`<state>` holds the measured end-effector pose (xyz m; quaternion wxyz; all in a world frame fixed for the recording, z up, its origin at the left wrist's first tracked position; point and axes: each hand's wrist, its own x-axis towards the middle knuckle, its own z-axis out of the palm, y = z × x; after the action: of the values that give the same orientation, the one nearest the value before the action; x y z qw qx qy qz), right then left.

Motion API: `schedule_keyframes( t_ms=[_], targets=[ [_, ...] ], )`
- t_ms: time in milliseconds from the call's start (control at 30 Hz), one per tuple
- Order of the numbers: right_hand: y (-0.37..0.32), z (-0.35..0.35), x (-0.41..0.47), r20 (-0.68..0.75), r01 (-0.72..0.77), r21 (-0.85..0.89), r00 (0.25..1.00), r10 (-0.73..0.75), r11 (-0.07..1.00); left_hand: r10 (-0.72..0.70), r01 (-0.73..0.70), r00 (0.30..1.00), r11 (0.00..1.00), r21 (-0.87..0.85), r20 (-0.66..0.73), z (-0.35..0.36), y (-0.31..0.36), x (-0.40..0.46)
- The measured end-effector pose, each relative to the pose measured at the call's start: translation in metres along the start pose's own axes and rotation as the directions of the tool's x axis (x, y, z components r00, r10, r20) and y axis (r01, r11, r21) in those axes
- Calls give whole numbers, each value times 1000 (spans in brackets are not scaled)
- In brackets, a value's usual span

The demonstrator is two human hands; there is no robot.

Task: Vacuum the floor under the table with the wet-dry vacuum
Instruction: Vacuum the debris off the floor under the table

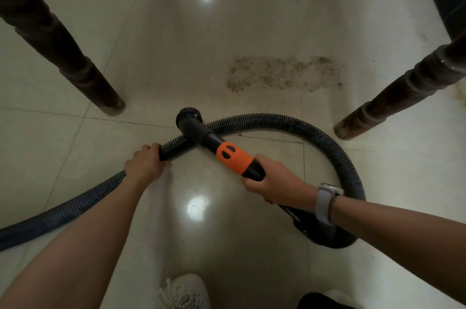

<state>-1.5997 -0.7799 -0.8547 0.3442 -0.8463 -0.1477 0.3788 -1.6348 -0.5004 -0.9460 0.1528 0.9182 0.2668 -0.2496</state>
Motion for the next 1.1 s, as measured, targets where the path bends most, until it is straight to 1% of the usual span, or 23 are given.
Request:
schedule_keyframes(
  t_ms=[100, 200, 267, 300, 333, 367, 500, 567, 633, 700, 800, 900, 933, 967, 1000, 1033, 1100],
  targets=[
    [11, -9, -11, 33, 27, -61, 999, -25, 998, 21, -25, 1000, 988, -153, -23, -6, -3, 6],
    [24, -14, -20, 93, 37, -115, 995, -27, 993, 39, -61, 993, 976, -207, -108, -17, -2, 9],
    [32, -11, -26, 142, 72, -292, 989, -31, 954, 39, -78, 985, 971, -228, -170, -24, 2, 12],
    [34, -7, -28, 147, 84, -391, 989, -28, 917, 48, -93, 981, 967, -237, -190, -28, 6, 13],
    [34, -2, -28, 132, 81, -445, 991, -25, 892, 62, -111, 977, 965, -238, -203, -31, 10, 13],
    [33, 1, -25, 102, 67, -449, 994, -23, 891, 79, -128, 975, 964, -232, -209, -32, 14, 13],
    [19, 6, -2, -45, 23, -378, 998, -43, 926, 111, -169, 965, 957, -238, -239, -32, 21, 2],
    [14, 14, 7, -60, 22, -405, 997, -50, 914, 137, -197, 959, 952, -236, -247, -34, 22, -2],
    [14, 26, 13, -35, 22, -403, 999, -40, 915, 171, -223, 957, 950, -220, -233, -36, 23, -8],
    [13, 35, 19, -2, 22, -354, 1000, -24, 935, 194, -240, 958, 945, -222, -211, -36, 22, -14],
    [16, 42, 25, 87, 14, -299, 996, 12, 954, 239, -266, 961, 936, -228, -141, -32, 17, -20],
    [23, 47, 20, 226, 50, -408, 973, 48, 912, 251, -257, 966, 945, -201, -57, -20, 19, -29],
    [24, 45, 18, 242, 64, -439, 969, 49, 896, 244, -246, 969, 951, -186, -37, -15, 23, -32],
    [25, 41, 16, 231, 78, -451, 973, 31, 889, 240, -240, 971, 956, -170, -20, -9, 26, -36],
    [25, 34, 15, 187, 106, -462, 982, -20, 881, 247, -247, 969, 958, -148, -17, -4, 31, -40],
    [24, 24, 17, 111, 147, -499, 988, -105, 854, 265, -266, 964, 956, -122, -20, -1, 33, -42],
    [22, 0, 30, -42, 189, -652, 958, -284, 734, 320, -320, 947, 945, -72, -24, 0, 36, -43]
  ],
)
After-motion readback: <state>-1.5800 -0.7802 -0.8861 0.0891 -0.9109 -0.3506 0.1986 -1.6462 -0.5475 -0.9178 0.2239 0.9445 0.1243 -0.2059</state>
